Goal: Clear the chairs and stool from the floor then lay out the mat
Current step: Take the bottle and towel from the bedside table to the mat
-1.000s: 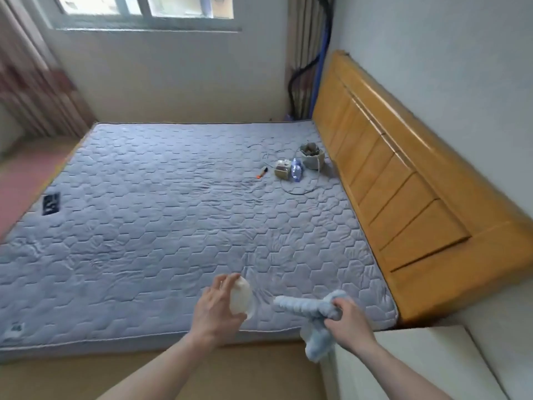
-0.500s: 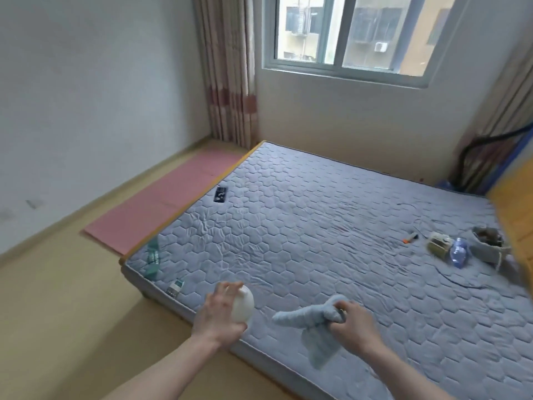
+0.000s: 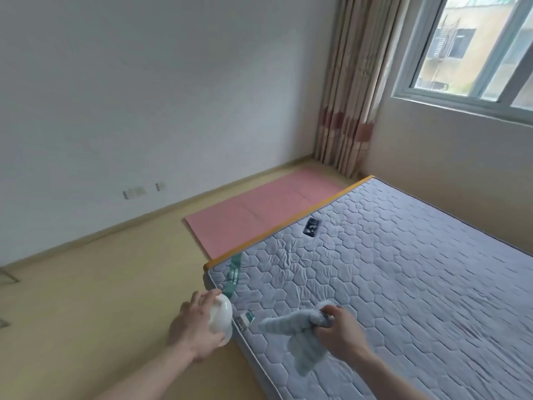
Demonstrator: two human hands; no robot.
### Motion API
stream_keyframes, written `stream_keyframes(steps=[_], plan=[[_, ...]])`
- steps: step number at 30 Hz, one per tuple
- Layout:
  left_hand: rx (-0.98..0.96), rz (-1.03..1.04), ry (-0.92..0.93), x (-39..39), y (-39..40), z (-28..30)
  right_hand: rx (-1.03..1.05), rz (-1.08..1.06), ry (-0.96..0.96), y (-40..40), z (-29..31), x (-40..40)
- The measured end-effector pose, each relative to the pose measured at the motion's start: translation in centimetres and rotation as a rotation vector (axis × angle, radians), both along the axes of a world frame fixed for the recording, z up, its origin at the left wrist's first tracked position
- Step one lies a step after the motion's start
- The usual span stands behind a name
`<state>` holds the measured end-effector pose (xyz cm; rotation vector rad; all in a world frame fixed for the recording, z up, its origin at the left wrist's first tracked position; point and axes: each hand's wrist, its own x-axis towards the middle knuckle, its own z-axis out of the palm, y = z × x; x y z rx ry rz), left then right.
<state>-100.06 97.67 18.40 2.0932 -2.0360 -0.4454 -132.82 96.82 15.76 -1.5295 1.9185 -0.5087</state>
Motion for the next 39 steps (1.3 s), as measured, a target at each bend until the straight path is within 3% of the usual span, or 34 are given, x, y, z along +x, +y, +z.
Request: stream_keyframes(steps=[7, 16, 25, 39], plan=[[-0.019, 0.269, 0.014, 8.9, -6.0, 0.7, -0.015, 0.259, 0.062, -14.3, 0.7, 9.2], [-0.006, 0.412, 0.011, 22.1, -14.4, -0.1, -0.069, 0.398, 0.045, -27.2, 2.4, 24.3], [-0.023, 0.344, -0.006, 35.2, -26.4, 0.9, -0.117, 0.305, 0.036, -36.9, 2.9, 36.4], [-0.016, 0.247, 0.026, 45.6, -47.9, 1.0, -0.047, 0.199, 0.005, -56.2, 1.3, 45.5]])
